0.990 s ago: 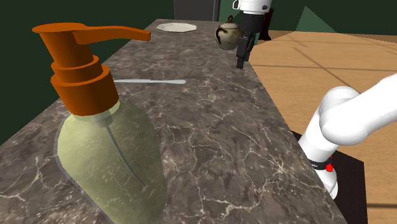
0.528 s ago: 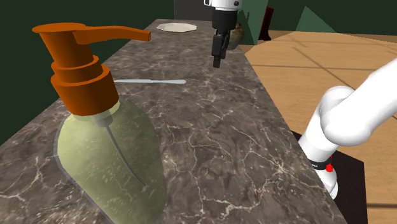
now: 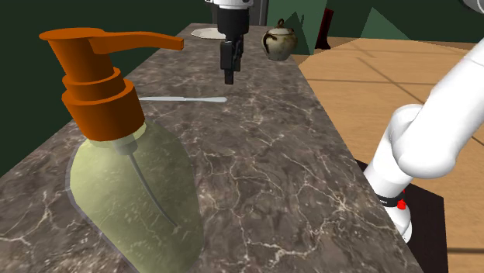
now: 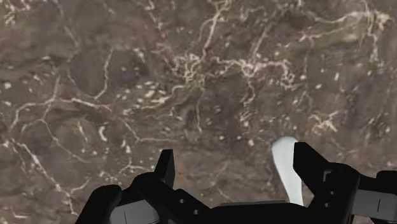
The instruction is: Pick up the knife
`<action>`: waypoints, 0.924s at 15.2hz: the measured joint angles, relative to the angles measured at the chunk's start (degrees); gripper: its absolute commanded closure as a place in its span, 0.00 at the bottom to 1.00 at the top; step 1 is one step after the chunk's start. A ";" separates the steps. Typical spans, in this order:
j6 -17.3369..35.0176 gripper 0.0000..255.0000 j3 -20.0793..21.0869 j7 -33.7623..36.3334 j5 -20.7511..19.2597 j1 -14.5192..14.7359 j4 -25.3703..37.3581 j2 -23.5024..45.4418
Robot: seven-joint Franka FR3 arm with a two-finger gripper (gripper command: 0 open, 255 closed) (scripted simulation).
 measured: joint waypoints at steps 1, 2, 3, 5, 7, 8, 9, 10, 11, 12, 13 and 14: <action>-0.17 0.00 0.57 0.00 -0.50 0.37 2.23 2.02; -0.04 0.00 1.15 0.01 -1.11 0.75 4.56 4.44; -0.52 0.00 1.69 0.01 -1.62 1.18 6.64 6.10; -1.06 0.00 3.16 0.75 -2.79 2.47 10.78 9.74; -2.79 0.00 4.34 1.09 -4.33 3.72 16.80 14.19; -3.31 0.00 4.88 1.22 -5.17 4.41 19.43 16.39; -3.97 0.00 5.35 1.35 -5.87 5.09 21.77 18.17; -3.86 0.00 5.60 1.49 -6.20 5.46 22.42 18.98; -3.42 0.00 5.68 1.46 -6.35 5.58 22.29 19.30; -2.86 0.00 5.71 1.47 -6.39 5.62 21.79 19.36; -2.12 0.00 5.73 1.51 -6.43 5.65 21.12 19.44; -1.20 0.00 5.71 1.46 -6.35 5.58 19.90 19.15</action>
